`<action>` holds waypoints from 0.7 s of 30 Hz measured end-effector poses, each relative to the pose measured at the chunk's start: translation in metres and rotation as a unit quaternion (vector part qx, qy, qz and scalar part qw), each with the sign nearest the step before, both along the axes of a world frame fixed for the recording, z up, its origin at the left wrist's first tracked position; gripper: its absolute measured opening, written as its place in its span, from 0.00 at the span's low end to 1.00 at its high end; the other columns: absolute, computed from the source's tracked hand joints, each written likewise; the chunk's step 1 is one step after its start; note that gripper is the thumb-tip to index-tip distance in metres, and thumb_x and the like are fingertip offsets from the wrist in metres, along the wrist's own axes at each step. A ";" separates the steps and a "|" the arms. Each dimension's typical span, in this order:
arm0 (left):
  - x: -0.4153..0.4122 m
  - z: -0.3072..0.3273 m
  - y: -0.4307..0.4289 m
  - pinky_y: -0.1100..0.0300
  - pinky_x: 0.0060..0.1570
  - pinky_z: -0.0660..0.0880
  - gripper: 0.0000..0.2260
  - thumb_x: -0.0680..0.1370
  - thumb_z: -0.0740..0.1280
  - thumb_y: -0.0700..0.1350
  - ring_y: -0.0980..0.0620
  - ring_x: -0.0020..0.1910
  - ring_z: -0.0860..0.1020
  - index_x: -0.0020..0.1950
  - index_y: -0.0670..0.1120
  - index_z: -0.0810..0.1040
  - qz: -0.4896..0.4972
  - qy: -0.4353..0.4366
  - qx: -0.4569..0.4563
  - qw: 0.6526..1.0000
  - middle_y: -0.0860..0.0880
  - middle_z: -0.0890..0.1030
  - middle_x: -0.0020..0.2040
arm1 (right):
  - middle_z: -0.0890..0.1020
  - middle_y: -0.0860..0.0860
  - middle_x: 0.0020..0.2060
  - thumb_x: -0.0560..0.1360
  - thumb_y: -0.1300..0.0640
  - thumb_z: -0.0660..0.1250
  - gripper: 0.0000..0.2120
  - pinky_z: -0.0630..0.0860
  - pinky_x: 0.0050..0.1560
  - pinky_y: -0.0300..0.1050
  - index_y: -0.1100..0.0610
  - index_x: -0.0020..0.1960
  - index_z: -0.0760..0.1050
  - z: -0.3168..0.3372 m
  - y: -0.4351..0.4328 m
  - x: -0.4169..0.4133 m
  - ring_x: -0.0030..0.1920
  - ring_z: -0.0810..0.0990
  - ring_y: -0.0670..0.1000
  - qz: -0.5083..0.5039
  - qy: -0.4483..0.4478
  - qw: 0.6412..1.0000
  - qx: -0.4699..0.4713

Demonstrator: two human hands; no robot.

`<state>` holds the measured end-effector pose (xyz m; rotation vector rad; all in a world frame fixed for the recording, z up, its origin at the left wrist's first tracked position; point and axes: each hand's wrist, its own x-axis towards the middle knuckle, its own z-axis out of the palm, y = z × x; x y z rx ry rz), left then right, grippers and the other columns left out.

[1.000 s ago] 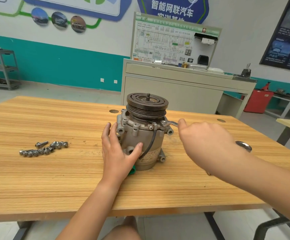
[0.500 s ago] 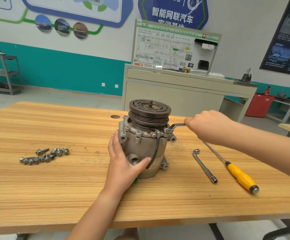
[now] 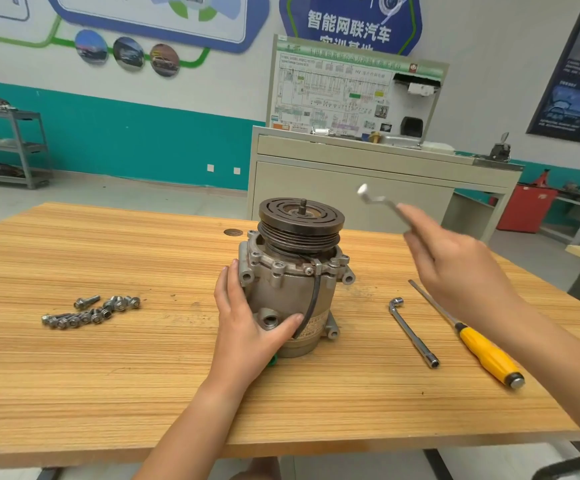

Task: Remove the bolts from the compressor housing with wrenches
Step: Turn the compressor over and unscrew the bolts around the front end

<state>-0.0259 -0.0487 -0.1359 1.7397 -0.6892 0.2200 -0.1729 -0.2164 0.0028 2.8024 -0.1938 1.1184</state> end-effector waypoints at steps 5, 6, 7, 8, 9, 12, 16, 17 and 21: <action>0.001 -0.001 0.000 0.63 0.66 0.55 0.53 0.64 0.76 0.55 0.54 0.75 0.52 0.77 0.52 0.43 0.008 -0.002 0.001 1.000 0.54 0.46 0.76 | 0.72 0.46 0.35 0.81 0.55 0.49 0.25 0.67 0.31 0.44 0.40 0.73 0.45 -0.005 0.026 -0.012 0.38 0.73 0.53 -0.142 0.208 0.965 -0.065; 0.001 -0.001 0.000 0.63 0.66 0.55 0.53 0.64 0.76 0.55 0.55 0.74 0.52 0.77 0.52 0.43 0.010 -0.002 0.000 1.000 0.54 0.46 0.76 | 0.69 0.46 0.33 0.80 0.58 0.50 0.26 0.64 0.29 0.43 0.41 0.73 0.44 -0.004 0.031 -0.010 0.37 0.71 0.53 -0.155 0.221 0.960 -0.077; 0.001 -0.001 0.000 0.64 0.66 0.55 0.53 0.64 0.76 0.55 0.57 0.73 0.52 0.77 0.52 0.43 0.011 -0.003 0.001 1.000 0.54 0.46 0.76 | 0.66 0.46 0.31 0.79 0.60 0.51 0.28 0.60 0.27 0.42 0.43 0.73 0.44 -0.002 0.036 -0.009 0.35 0.68 0.52 -0.174 0.229 0.954 -0.085; 0.000 0.000 -0.001 0.65 0.65 0.55 0.53 0.64 0.75 0.56 0.60 0.71 0.53 0.77 0.52 0.43 0.010 -0.002 0.001 1.000 0.54 0.46 0.76 | 0.64 0.47 0.30 0.78 0.62 0.51 0.29 0.57 0.25 0.42 0.45 0.74 0.45 0.000 0.038 -0.006 0.32 0.65 0.52 -0.194 0.237 0.947 -0.092; -0.001 0.000 0.000 0.65 0.64 0.56 0.53 0.64 0.75 0.56 0.63 0.69 0.53 0.77 0.52 0.42 0.008 -0.002 0.000 1.000 0.55 0.46 0.76 | 0.62 0.47 0.30 0.77 0.64 0.52 0.31 0.55 0.24 0.42 0.47 0.74 0.45 0.001 0.041 -0.005 0.30 0.63 0.51 -0.212 0.247 0.940 -0.101; -0.002 0.002 -0.001 0.67 0.61 0.57 0.53 0.64 0.75 0.56 0.71 0.61 0.52 0.77 0.53 0.42 0.009 -0.002 0.004 1.000 0.56 0.46 0.76 | 0.64 0.49 0.31 0.75 0.67 0.54 0.32 0.55 0.23 0.42 0.56 0.74 0.44 0.003 0.057 -0.004 0.30 0.66 0.51 -0.217 0.283 0.922 -0.148; -0.002 0.002 -0.001 0.66 0.60 0.59 0.53 0.64 0.75 0.56 0.75 0.57 0.51 0.77 0.53 0.42 0.011 -0.003 0.012 1.000 0.56 0.47 0.75 | 0.64 0.54 0.37 0.75 0.68 0.53 0.33 0.55 0.22 0.43 0.62 0.74 0.40 -0.001 0.066 -0.004 0.38 0.75 0.56 -0.195 0.313 0.912 -0.180; -0.002 0.002 -0.001 0.66 0.60 0.59 0.53 0.64 0.75 0.56 0.75 0.57 0.52 0.77 0.53 0.42 0.009 -0.003 0.013 1.000 0.56 0.47 0.75 | 0.62 0.53 0.35 0.75 0.68 0.53 0.33 0.55 0.22 0.43 0.62 0.74 0.40 -0.002 0.062 -0.003 0.34 0.71 0.54 -0.191 0.315 0.910 -0.192; -0.002 0.002 0.000 0.66 0.61 0.58 0.54 0.62 0.73 0.59 0.72 0.59 0.53 0.77 0.54 0.41 0.002 0.009 0.011 1.000 0.57 0.46 0.75 | 0.64 0.49 0.30 0.77 0.64 0.53 0.30 0.56 0.22 0.42 0.56 0.74 0.43 0.009 0.034 0.003 0.26 0.62 0.49 -0.171 0.284 0.903 -0.273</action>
